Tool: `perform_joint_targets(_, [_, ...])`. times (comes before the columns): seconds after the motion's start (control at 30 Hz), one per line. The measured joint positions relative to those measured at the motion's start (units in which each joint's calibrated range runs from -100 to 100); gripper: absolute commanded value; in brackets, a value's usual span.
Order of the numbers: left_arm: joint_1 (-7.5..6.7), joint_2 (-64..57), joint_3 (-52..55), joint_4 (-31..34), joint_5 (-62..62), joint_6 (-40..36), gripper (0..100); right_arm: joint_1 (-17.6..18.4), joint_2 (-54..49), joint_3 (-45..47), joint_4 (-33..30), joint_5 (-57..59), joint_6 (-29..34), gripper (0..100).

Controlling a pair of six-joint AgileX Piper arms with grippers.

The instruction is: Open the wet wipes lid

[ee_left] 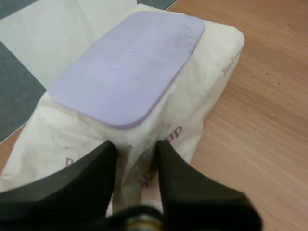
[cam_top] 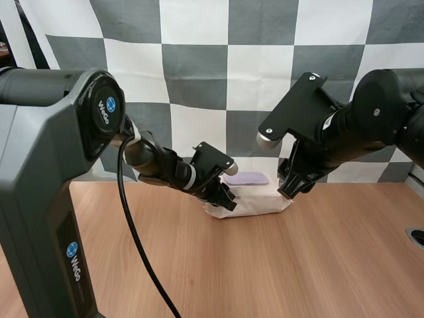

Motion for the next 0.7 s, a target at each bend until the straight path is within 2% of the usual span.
perform_joint_targets(0.2, [0.0,0.0,0.0,0.0,0.5,0.0,0,0.0,1.0,0.7,2.2,-0.4,-1.8,100])
perform_joint_targets(0.4, [0.0,0.0,0.0,0.0,0.5,0.0,0,0.0,7.5,4.1,7.6,-3.8,-10.3,100])
perform_joint_targets(0.7, [0.0,0.0,0.0,0.5,1.8,0.0,0,0.0,21.7,4.1,5.8,-22.7,-23.7,100])
